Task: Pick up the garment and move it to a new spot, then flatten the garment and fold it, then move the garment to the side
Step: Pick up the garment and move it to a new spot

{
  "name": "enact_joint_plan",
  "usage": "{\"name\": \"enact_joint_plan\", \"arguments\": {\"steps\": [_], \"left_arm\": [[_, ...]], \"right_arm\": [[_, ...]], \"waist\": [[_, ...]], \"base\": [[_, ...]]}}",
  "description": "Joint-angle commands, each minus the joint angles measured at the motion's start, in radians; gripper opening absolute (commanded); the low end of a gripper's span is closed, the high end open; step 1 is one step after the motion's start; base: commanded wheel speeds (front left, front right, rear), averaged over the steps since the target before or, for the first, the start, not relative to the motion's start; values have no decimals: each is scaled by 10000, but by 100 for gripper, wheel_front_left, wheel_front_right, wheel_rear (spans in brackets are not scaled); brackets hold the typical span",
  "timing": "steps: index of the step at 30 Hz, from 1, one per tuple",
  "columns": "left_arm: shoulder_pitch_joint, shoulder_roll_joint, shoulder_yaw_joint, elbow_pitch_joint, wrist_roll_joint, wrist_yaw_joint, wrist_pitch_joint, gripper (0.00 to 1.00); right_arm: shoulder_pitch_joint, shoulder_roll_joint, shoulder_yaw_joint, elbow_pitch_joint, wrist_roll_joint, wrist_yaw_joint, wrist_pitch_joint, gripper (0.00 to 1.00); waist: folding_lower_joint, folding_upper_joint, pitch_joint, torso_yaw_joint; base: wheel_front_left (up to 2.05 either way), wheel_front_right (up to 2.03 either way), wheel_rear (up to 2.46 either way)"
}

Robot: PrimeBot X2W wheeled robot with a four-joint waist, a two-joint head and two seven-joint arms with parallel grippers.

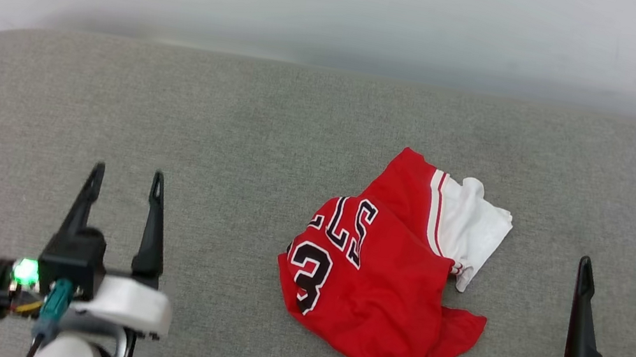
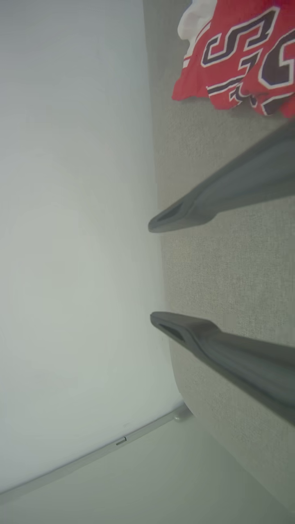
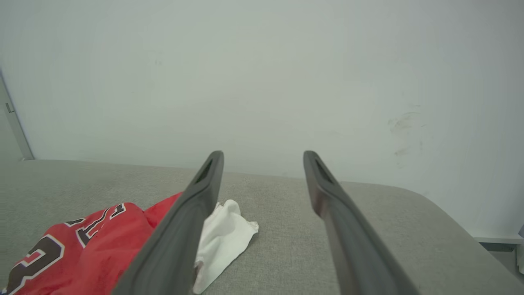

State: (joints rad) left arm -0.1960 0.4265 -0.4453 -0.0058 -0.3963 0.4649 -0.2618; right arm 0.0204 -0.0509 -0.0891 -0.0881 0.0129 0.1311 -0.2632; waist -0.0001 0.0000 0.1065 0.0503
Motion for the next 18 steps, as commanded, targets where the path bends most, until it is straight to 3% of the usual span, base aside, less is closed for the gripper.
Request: {"name": "enact_joint_plan", "arguments": {"steps": [1,10,18], "left_arm": [[483,-217,259,-95,276,-125,-37,100],[2078,-1387,1597,-323,1625,-974,-37,100],[2800,-2228,2126,-97,2479,-1862,-37,100]], "right_arm": [[114,14,-21,58,95,-7,-24,100],[595,11,-146,255,671,-7,-24,100],[1045,12,-71,354,1045,-5,-22,100]], "waist": [[1,0,-100,-3],[1,0,-467,-39],[1,0,-680,-3]], "base": [[0,0,0],[0,0,0],[0,0,0]]}}
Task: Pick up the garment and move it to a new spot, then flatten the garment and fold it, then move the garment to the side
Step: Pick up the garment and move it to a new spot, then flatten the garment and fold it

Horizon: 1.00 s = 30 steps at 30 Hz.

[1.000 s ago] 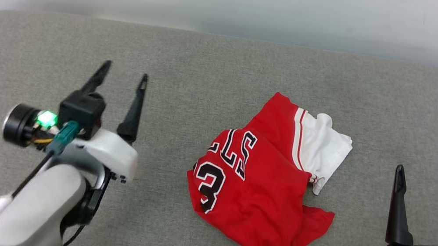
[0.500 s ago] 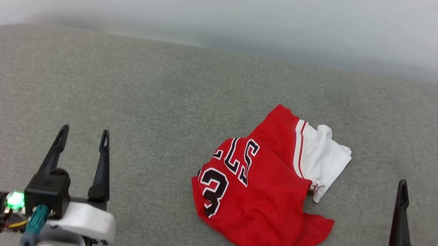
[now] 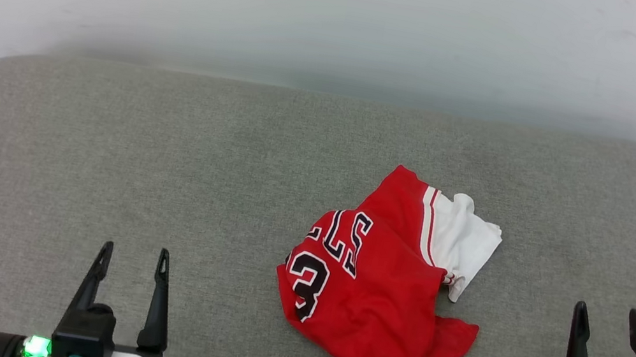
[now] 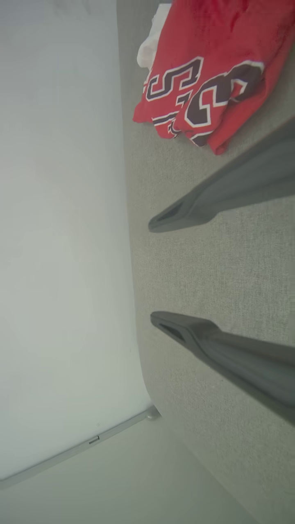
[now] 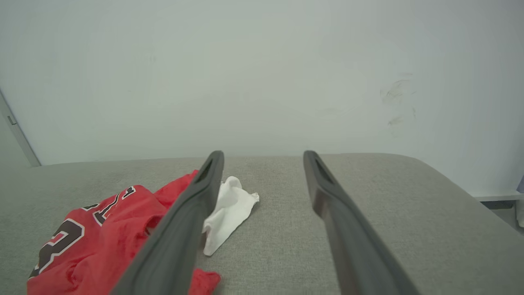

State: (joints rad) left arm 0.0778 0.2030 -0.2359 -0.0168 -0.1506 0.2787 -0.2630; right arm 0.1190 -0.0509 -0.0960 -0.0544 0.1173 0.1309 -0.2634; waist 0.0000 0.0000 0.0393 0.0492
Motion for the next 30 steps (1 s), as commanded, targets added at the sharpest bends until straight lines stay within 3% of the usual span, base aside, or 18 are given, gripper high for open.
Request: {"name": "enact_joint_plan", "arguments": {"steps": [1,14,30], "left_arm": [[103,-72,98,14,98,-102,-26,100],[427,-756,835,205,672,-1086,-26,100],[481,-1136,1396,265,958,-1612,-26,100]], "right_arm": [[101,12,29,22,51,-3,-20,100],[480,12,114,-21,393,-3,-22,100],[-208,13,113,-194,1,-3,-22,100]], "waist": [[0,0,-31,17],[0,0,-123,100],[0,0,-138,81]], "base": [[0,0,0],[0,0,0],[0,0,0]]}}
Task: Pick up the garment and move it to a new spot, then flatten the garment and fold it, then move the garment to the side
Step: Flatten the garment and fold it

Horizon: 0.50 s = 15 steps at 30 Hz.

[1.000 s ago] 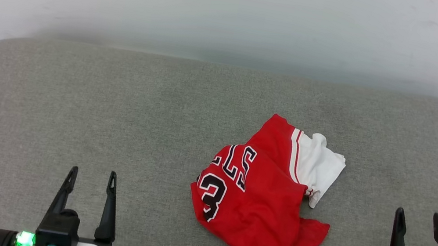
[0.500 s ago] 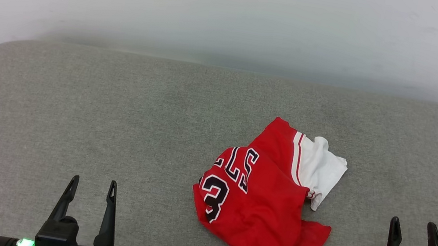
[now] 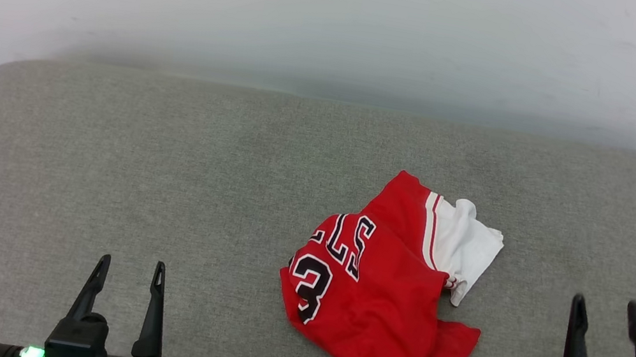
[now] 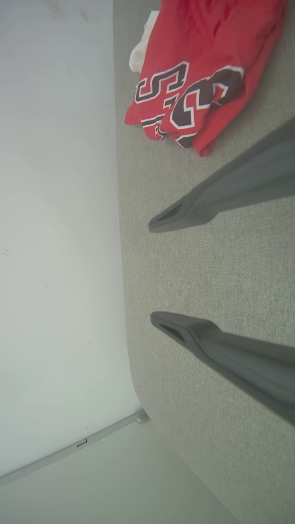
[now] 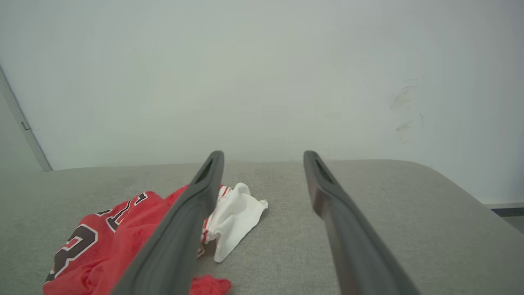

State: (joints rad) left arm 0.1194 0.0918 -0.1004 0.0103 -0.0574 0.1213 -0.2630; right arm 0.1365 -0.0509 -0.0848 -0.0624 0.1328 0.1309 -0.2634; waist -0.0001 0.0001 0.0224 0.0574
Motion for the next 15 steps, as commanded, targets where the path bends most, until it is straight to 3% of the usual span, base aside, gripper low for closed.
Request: {"name": "enact_joint_plan", "arguments": {"steps": [1,7,11,15], "left_arm": [[33,-46,59,-20,43,-50,-26,100],[-167,-163,227,-116,65,-105,-26,100],[-356,-216,251,-161,111,-173,-26,100],[-563,-245,272,-205,180,-226,-26,100]], "right_arm": [[-594,13,-2,-179,-284,-3,-22,100],[-2375,-325,394,-459,-999,-3,-20,100],[-4188,-1353,967,126,-1159,-6,-20,100],[-6052,-2618,1841,1661,-991,-6,364,100]], "waist": [[1,-1,64,-4],[1,-1,369,-136],[1,-1,704,-209],[1,-1,1016,-174]], "base": [[0,0,0],[0,0,0],[0,0,0],[0,0,0]]}}
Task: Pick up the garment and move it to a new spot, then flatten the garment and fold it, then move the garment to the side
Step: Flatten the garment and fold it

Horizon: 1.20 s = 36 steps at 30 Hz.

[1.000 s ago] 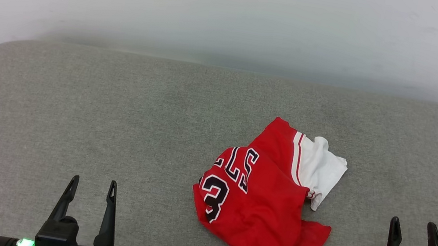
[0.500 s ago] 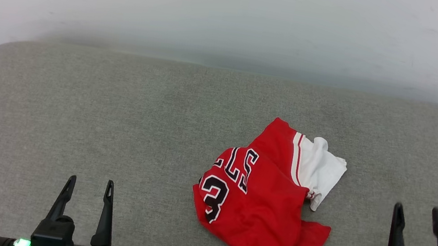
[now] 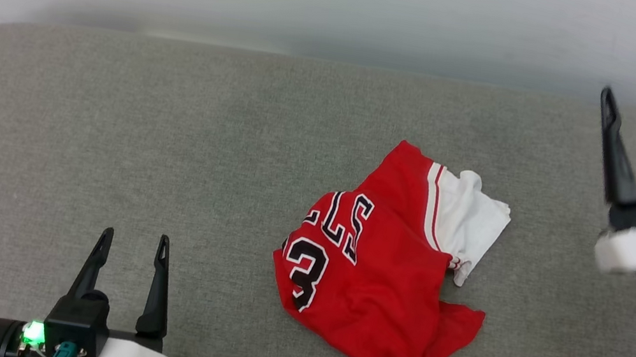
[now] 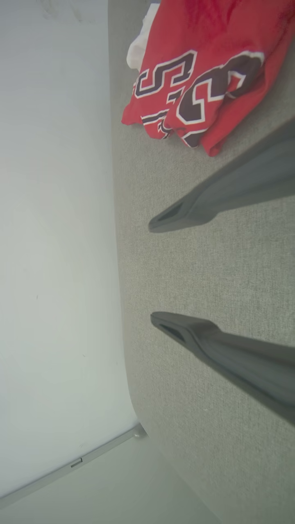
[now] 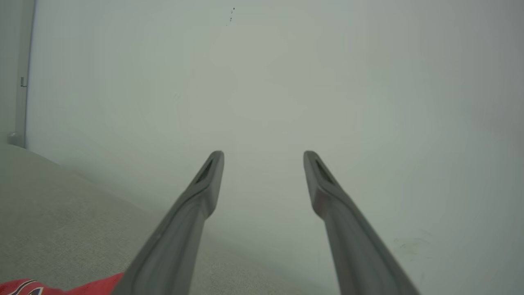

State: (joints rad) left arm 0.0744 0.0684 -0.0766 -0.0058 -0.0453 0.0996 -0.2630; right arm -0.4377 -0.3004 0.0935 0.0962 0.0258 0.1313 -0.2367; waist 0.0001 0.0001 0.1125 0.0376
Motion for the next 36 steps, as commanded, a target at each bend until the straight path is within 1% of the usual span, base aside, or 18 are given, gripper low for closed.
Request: {"name": "enact_joint_plan", "arguments": {"steps": [1,3,5,8,10,13,16,18,21,23,26,29,32,35,36], "left_arm": [[-175,-19,32,-54,55,-31,-26,100],[-291,-34,22,-92,75,-50,-26,100],[-401,-56,2,-124,74,-79,-26,100],[-576,-89,-16,-199,86,-80,-26,100],[-710,-106,-51,-277,85,-81,-26,100],[-965,-133,-122,-401,47,-41,-27,100],[-1296,-158,-239,-512,-8,-10,-27,100],[-1503,-165,-318,-574,-27,24,-27,100],[-1789,-175,-388,-709,-119,83,-27,100],[-1941,-183,-467,-802,-185,127,-27,100],[-2176,-188,-658,-901,-337,212,-27,100],[-2340,-183,-792,-957,-473,319,-27,100],[-2477,-188,-895,-1012,-544,418,-27,100],[-2452,-188,-907,-985,-579,490,-27,100],[-2432,-186,-897,-957,-583,497,-27,100]], "right_arm": [[-784,-384,332,399,275,-10,465,100],[-1633,-926,1088,957,808,-9,1400,100],[-2443,-1484,1996,1315,1624,-9,2572,100],[-3476,-2283,3583,1627,3109,-10,4881,100],[-4160,-2889,4717,1577,4177,-9,6515,100],[-5076,-3763,6236,1392,5545,-10,8682,100],[-5907,-4279,7249,1272,6684,-9,10232,100],[-6364,-4546,7812,1330,7286,-10,11055,100],[-6803,-4620,8415,1621,7794,-10,11674,100],[-6928,-4583,8721,1931,7936,-10,11687,100],[-6882,-4467,9062,2517,8035,-10,11300,100],[-6488,-4270,9331,3179,8258,-9,10800,100],[-5943,-4069,9877,3727,8445,-7,10511,100],[-5719,-3913,10317,3983,8610,-7,10137,100],[-5726,-3866,10391,4010,8629,-7,9941,33]], "waist": [[-1,-1,197,46],[-1,-1,374,100],[-1,-1,589,142],[-1,-1,931,180],[-1,-1,1169,243],[-1,-1,1593,367],[-1,-1,2061,557],[-1,-1,2359,682],[-1,-1,2756,863],[-1,-1,2992,981],[-1,-1,3320,1194],[-1,-1,3565,1363],[-1,-1,3691,1434],[-1,-1,3679,1414],[-1,-1,3629,1391]], "base": [[0,0,0],[0,0,0],[0,0,0],[0,0,0],[0,0,0],[0,0,0],[0,0,0],[0,0,0],[0,0,0],[0,0,0],[0,0,0],[0,0,0],[0,0,0],[0,0,0],[0,0,0]]}}
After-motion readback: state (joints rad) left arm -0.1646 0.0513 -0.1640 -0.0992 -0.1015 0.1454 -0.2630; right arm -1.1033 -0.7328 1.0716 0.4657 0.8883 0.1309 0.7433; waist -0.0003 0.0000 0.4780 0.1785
